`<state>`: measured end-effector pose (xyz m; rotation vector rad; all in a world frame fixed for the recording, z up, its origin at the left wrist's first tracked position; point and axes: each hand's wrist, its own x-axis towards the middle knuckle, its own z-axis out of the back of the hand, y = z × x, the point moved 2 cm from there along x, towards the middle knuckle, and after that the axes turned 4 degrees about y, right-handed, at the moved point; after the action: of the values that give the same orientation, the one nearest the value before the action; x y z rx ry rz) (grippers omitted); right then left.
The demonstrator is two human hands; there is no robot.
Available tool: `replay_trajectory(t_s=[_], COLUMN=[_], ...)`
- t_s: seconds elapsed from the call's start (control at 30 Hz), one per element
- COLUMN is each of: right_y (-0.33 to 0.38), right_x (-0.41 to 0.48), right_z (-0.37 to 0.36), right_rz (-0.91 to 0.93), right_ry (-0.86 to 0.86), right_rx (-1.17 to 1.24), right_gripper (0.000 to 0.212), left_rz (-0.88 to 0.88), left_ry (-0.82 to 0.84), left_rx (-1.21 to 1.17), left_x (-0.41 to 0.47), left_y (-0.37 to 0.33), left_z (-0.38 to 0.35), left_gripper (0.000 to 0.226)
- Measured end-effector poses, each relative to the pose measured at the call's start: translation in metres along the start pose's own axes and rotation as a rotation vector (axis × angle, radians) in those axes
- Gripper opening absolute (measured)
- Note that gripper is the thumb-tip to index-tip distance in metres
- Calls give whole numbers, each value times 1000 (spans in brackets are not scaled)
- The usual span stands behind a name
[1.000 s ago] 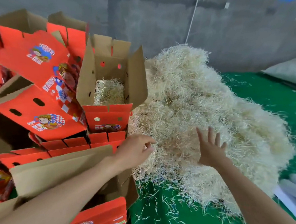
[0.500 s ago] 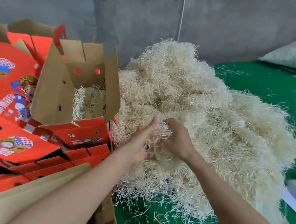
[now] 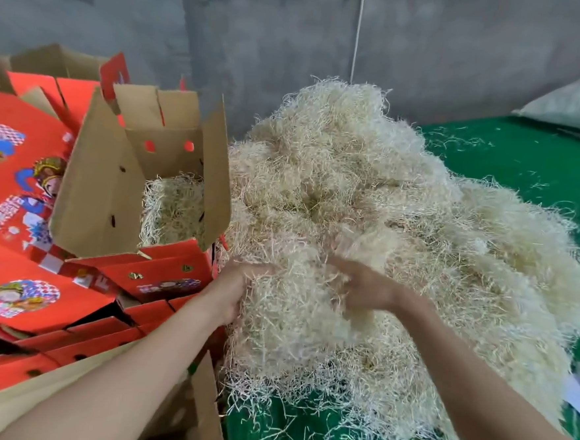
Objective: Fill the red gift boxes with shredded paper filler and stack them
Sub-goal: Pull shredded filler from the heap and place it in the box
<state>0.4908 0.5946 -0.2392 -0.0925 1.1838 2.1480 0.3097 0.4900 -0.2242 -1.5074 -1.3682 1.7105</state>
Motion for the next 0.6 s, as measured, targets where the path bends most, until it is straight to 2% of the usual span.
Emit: replay_trajectory(t_s=[0.03,0.07,0.1,0.2,0.23,0.27,0.3,0.33,0.37,0.43,0.5,0.57,0.6], right_y=[-2,-5,-6,-7,-5,1,8,11,5,-23,-62,-83,-80], right_x=[3,6,8,1,-2,-2,0,6,16,29,26,22,21], right_z=[-15,-24,-23,11,19,22,19,10,1,-7,2,13,20], right_rz=[-52,-60,-23,170,252,316,351,353,295,88,-257,-380,-340], right_ry=[106,137,62,-419,-496,-495,-431,-342,-282,-300,-362,-394,-431], right_rx=[10,-15,-58,-39,20,50,38,-15,-94,-341,-599,-551,-453], right_gripper=[93,89,82,57,55,53,44,30,17,15,19,19,17], left_rz=[-3,-8,-7,-72,-87,-102,-108,-122,-146,-166,-194,-229,-238], left_ry=[17,16,0,11,24,50,54,76,97,121,110,69,38], left_rx=[-12,-12,13,63,71,78,94,79,78,35,-35,-90,-114], left_x=[-3,-6,-7,-7,-7,-8,-7,-5,-5,-4,-4,-6,-8], left_y=[-5,-9,-10,-13,-15,-18,-20,-24,-29,-41,-55,-64,-66], left_z=[-2,-3,-1,4,3,1,0,-2,-5,-8,-9,-10,-12], left_gripper=[88,69,57,34,47,83,116,135,144,151,141,128,126])
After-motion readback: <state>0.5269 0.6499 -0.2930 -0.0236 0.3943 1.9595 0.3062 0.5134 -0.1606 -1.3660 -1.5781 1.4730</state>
